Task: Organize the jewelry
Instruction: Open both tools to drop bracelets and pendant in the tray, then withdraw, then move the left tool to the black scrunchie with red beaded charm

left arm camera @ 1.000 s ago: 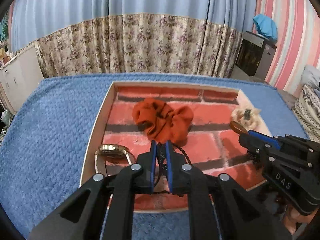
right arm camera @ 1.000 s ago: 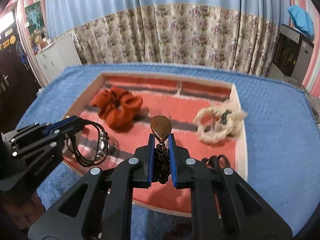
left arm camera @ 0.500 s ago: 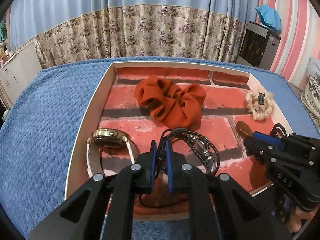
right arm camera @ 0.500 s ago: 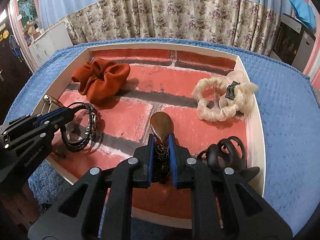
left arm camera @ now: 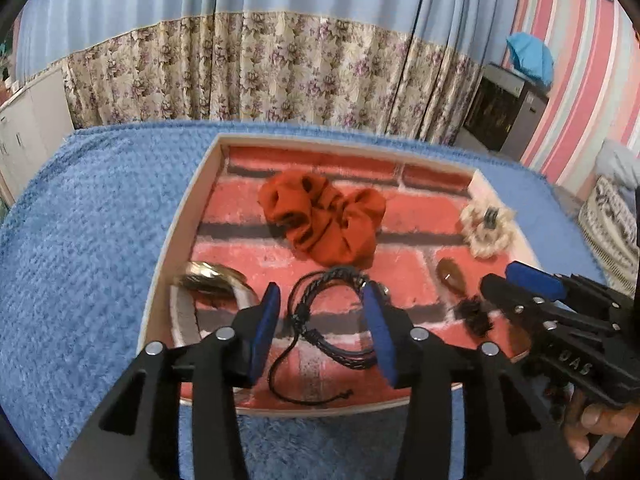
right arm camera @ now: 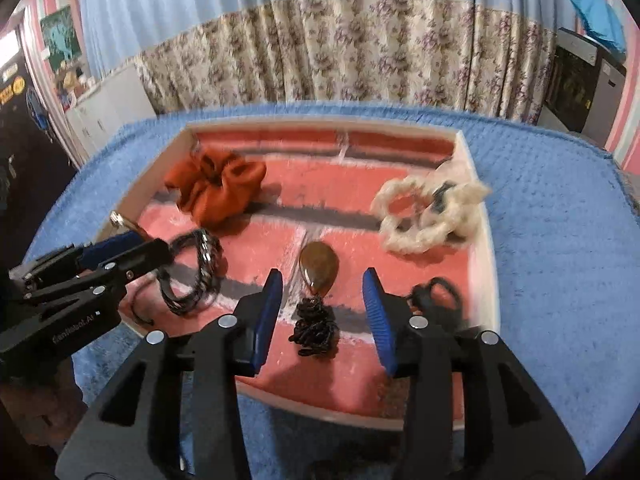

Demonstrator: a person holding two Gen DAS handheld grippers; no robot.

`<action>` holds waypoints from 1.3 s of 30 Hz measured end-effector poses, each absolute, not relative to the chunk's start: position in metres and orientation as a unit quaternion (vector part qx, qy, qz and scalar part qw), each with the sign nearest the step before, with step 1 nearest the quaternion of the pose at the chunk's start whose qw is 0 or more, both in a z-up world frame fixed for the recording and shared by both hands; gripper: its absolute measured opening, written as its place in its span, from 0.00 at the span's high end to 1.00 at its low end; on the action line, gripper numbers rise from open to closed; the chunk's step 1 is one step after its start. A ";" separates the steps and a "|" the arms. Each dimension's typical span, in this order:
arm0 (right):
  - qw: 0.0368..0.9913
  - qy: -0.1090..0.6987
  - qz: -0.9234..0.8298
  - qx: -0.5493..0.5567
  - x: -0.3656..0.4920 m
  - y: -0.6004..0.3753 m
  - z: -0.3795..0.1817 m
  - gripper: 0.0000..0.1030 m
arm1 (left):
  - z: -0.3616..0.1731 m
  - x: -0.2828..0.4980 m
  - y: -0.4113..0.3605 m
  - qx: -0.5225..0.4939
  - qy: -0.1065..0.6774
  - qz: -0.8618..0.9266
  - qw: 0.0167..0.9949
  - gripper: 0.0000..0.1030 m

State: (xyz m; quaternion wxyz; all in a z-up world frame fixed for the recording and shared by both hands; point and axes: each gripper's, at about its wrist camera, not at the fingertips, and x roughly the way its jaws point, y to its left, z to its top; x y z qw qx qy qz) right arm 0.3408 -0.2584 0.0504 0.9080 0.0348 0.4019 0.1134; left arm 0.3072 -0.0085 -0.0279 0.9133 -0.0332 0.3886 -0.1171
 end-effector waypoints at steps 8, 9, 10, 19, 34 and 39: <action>0.933 0.347 0.091 0.020 0.288 -0.303 0.106 0.53 | 0.033 0.270 0.022 -0.019 0.334 -0.077 0.939 0.55; 0.935 0.342 0.088 0.020 0.279 -0.311 0.108 0.52 | 0.037 0.260 0.028 -0.011 0.330 -0.068 0.942 0.55; 0.938 0.336 0.081 0.020 0.266 -0.321 0.110 0.52 | 0.038 0.252 0.032 -0.005 0.327 -0.063 0.943 0.55; 0.938 0.341 0.047 0.040 0.183 -0.361 0.071 0.51 | 0.003 0.165 0.042 -0.010 0.341 -0.050 0.939 0.55; 0.925 0.371 0.071 0.034 0.151 -0.329 0.028 0.51 | -0.041 0.138 0.002 0.009 0.369 -0.061 0.927 0.55; 0.923 0.382 0.043 0.021 0.163 -0.331 0.021 0.53 | -0.037 0.141 0.004 0.009 0.367 -0.071 0.927 0.55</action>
